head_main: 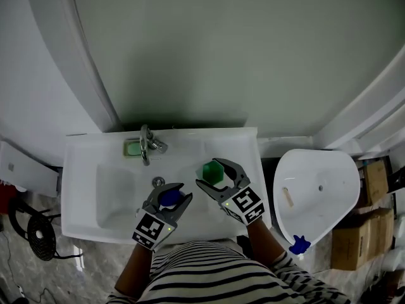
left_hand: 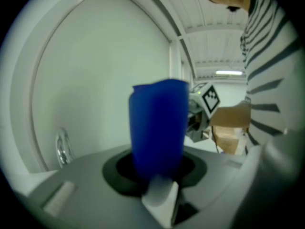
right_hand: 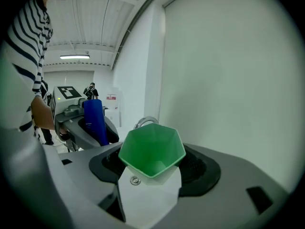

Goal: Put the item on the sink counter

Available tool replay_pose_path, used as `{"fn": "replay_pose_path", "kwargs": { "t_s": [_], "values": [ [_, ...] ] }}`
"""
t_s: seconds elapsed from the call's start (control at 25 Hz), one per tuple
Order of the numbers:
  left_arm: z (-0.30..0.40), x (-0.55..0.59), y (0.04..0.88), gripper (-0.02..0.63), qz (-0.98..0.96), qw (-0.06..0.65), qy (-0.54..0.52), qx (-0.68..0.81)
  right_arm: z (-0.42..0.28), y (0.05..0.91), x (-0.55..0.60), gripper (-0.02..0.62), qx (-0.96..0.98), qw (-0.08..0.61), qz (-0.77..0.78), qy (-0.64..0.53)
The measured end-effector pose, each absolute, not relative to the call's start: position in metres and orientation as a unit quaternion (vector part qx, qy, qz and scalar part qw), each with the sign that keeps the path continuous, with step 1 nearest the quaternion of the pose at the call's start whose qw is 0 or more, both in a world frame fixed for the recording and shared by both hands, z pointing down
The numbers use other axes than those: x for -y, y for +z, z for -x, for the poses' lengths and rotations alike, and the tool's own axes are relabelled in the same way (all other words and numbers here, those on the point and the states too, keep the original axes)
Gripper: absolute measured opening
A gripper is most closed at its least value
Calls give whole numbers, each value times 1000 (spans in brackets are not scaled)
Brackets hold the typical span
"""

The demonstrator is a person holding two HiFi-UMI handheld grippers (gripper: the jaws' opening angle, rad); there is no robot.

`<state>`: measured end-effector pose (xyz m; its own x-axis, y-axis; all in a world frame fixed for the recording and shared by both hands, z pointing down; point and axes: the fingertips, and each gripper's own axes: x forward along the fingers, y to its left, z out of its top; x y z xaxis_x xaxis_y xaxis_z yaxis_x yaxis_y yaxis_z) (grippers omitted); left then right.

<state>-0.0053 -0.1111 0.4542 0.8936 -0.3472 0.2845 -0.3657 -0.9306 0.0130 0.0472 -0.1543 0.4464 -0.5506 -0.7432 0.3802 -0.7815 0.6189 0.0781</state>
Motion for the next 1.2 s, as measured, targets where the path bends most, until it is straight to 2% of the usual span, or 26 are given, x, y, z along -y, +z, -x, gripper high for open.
{"fn": "replay_pose_path", "kwargs": {
  "t_s": [1.2],
  "values": [
    [15,164,516,137,-965,76,161,190,-12,571,321,319,885,244,-384,97]
  ]
}}
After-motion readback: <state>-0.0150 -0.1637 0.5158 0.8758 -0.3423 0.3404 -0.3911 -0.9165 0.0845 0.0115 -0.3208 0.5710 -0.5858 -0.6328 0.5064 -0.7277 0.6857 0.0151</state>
